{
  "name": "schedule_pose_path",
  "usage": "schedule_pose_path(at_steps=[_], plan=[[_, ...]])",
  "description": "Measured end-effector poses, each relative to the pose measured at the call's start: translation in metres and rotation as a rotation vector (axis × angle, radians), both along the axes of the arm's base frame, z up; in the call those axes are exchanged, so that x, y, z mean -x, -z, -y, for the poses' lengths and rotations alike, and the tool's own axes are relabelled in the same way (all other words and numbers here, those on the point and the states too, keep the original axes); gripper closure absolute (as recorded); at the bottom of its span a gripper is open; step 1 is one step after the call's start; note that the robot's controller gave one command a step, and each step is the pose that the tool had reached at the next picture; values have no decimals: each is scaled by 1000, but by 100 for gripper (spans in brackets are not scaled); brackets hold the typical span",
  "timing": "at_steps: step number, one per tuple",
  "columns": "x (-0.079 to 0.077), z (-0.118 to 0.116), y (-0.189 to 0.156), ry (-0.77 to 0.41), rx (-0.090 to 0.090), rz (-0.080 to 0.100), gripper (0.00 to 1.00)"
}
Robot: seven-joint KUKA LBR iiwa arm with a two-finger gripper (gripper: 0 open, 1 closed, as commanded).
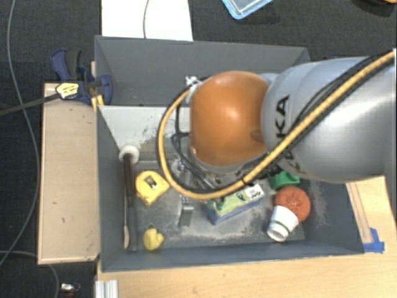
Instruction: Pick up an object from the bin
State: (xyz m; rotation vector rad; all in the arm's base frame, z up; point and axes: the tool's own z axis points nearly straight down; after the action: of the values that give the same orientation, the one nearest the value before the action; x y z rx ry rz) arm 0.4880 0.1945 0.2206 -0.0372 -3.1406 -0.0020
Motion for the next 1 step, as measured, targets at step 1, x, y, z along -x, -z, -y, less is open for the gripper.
schedule_pose_path(at_steps=[1], plan=[[-35, -7, 33, -60, -2, 9, 0]])
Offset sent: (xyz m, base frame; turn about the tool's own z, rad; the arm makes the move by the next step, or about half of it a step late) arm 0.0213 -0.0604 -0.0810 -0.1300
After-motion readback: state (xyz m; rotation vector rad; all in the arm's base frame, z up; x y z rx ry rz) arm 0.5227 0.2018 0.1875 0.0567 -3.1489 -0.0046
